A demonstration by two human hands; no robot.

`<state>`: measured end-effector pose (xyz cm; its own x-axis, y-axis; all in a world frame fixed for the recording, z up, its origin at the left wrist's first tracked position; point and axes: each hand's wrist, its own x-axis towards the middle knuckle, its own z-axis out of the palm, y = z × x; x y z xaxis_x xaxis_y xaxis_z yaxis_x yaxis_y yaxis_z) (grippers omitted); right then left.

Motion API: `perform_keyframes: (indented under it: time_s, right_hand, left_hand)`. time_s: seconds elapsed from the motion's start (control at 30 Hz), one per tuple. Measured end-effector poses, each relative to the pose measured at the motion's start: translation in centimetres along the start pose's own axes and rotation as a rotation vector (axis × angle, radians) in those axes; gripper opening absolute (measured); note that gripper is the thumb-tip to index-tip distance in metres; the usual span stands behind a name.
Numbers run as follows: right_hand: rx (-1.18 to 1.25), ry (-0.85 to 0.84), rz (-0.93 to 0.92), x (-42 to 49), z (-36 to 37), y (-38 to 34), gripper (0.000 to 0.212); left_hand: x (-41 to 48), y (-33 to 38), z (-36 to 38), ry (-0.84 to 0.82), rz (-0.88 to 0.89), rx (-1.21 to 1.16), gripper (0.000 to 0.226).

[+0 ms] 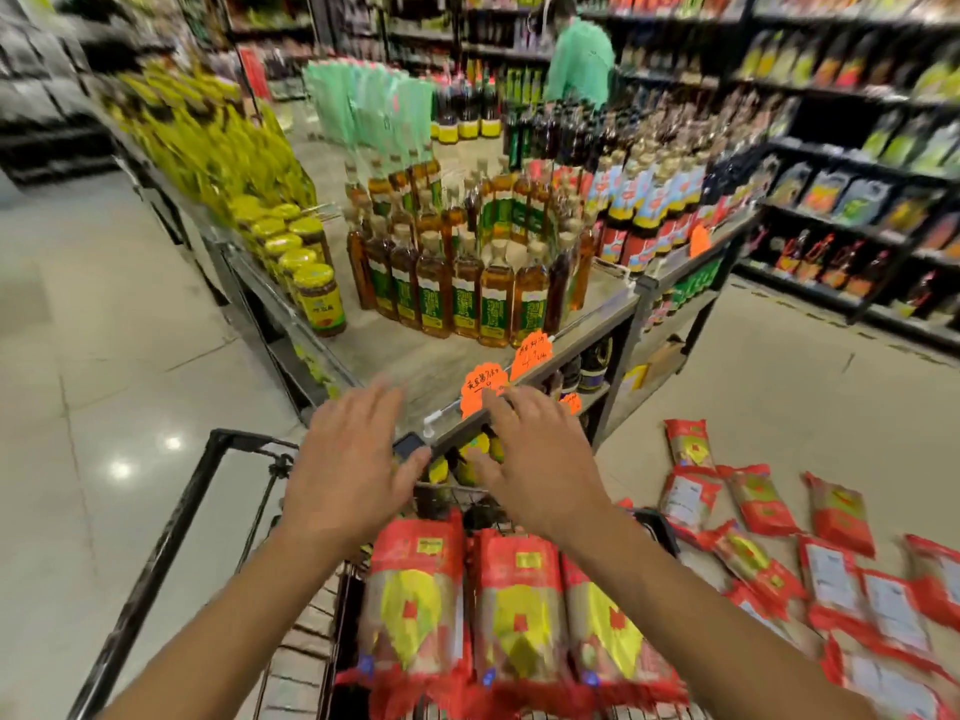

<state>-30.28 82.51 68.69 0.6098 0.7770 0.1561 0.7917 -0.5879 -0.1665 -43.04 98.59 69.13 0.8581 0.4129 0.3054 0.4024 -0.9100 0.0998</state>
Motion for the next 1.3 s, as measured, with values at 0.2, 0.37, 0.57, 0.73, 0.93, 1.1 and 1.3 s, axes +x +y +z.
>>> perform_keyframes:
  time_s: [0.2,0.37,0.57,0.73,0.93,1.1,1.3]
  right_hand:
    - [-0.03,0.187,0.064,-3.0,-7.5,-0.1,0.069]
    - [-0.097,0.211,0.277,-8.2,-9.6,4.5,0.071]
    - [-0.132,0.212,0.663,-19.5,-11.1,10.8,0.067]
    - [-0.152,0.24,0.923,-30.0,-13.0,13.3,0.067]
    - [-0.111,0.312,1.128,-42.0,-14.5,13.6,0.076]
    - [-0.072,0.342,1.213,-51.4,-15.4,12.5,0.069]
    - [-0.077,0.335,1.285,-61.1,-17.0,10.3,0.071]
  left_hand:
    - [0.4,3.9,-7.2,0.14,0.161,0.054,0.079]
    - [1.8,9.7,-6.6,0.094,0.332,-0.026,0.078]
    - [1.2,21.3,-4.4,0.004,0.629,-0.2,0.072]
    - [-2.1,30.3,-4.2,-0.047,0.882,-0.228,0.082]
    - [-8.7,38.8,-5.7,-0.073,1.062,-0.285,0.08]
    - [-15.7,43.3,-7.0,-0.11,1.159,-0.348,0.076]
    - [-23.6,47.9,-9.4,-0.111,1.205,-0.349,0.077]
